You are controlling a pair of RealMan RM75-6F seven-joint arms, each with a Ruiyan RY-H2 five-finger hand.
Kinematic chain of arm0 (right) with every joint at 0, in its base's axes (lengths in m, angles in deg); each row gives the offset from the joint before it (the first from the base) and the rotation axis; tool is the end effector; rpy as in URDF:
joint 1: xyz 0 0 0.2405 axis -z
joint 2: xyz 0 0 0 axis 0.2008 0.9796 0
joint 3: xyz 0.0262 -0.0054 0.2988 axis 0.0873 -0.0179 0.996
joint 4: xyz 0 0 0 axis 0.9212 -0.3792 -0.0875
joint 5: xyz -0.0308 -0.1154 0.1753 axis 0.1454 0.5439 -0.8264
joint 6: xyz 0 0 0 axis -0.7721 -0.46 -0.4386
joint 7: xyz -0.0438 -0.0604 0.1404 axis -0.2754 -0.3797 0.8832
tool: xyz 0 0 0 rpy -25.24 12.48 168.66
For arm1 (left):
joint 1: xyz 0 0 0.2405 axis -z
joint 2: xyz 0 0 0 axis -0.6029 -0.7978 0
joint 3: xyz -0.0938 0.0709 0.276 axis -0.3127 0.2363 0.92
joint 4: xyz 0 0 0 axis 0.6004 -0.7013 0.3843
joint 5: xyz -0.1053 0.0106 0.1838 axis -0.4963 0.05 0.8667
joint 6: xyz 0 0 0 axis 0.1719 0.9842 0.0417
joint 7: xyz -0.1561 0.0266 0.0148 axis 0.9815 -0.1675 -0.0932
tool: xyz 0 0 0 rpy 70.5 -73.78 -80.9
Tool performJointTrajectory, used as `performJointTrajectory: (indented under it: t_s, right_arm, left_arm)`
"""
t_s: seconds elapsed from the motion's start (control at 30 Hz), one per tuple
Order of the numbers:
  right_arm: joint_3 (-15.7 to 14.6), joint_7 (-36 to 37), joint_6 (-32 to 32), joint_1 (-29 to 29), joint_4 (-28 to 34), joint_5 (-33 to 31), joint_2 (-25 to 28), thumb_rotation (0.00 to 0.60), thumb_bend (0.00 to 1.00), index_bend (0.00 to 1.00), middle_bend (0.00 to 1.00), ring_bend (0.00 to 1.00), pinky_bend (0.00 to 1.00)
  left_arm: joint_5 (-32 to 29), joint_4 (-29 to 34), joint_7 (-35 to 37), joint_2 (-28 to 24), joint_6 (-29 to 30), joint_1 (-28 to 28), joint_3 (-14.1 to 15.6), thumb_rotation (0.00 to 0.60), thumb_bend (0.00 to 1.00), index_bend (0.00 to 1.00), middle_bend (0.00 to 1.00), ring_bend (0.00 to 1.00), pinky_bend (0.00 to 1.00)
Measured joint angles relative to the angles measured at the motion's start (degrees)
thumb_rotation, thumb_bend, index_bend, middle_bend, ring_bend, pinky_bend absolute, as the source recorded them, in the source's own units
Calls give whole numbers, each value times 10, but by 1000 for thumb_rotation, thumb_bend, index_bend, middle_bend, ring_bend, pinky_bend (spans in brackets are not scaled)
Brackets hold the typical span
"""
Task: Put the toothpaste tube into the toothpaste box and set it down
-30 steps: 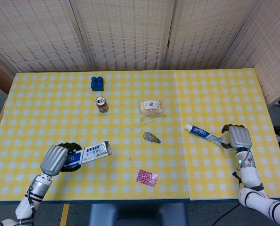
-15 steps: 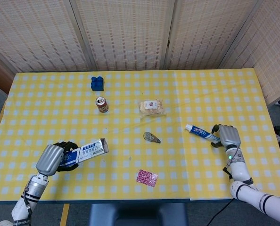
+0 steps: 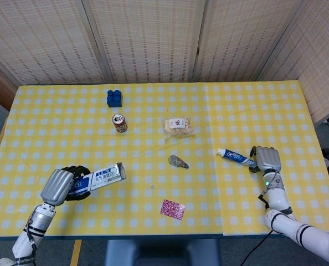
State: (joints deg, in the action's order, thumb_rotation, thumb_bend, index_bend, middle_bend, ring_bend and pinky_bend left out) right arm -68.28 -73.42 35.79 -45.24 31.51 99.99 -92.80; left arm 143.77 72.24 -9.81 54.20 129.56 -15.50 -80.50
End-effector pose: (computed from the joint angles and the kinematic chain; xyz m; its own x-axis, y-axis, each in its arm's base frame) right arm -0.3644 -0.3907 0.0255 0.4228 -0.4008 0.8128 -0.8286 0.1922 0.5258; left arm -0.2767 0.2833 0.0675 0.2654 0.1416 0.9537 0.9229 -0.3236 -0.2088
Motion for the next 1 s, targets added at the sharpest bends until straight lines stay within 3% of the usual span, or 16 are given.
performJointTrajectory:
  t_s: [0.23,0.37,0.57,0.8,1.0]
  right_arm:
    - [-4,-22,3,-14,-11,-5,-16,600,376,564,478,430,379]
    - [-6,-29,16,-16,-9,2,-17,600,484,649,567,532,564]
    - [-2,-13,45,-11,-4,29,-20,600,493,704,654,639,820]
    - [-2,48,89,0,4,125,-5,600,493,707,697,696,935]
    - [-4,74,128,13,86,188,54,600,492,709,711,711,952]
  left_arm:
    - [-5,-14,15,2,-6,4,-6,600,332,548,633,494,577]
    - [-8,-24,25,4,-9,6,-9,600,333,548,633,494,577]
    - [-12,-31,30,4,-12,8,-12,600,333,548,633,494,577]
    - [-15,-27,8,-6,-12,11,-17,600,333,548,633,493,577]
    - [-12,-9,-23,-10,-8,11,-17,600,333,548,633,493,577]
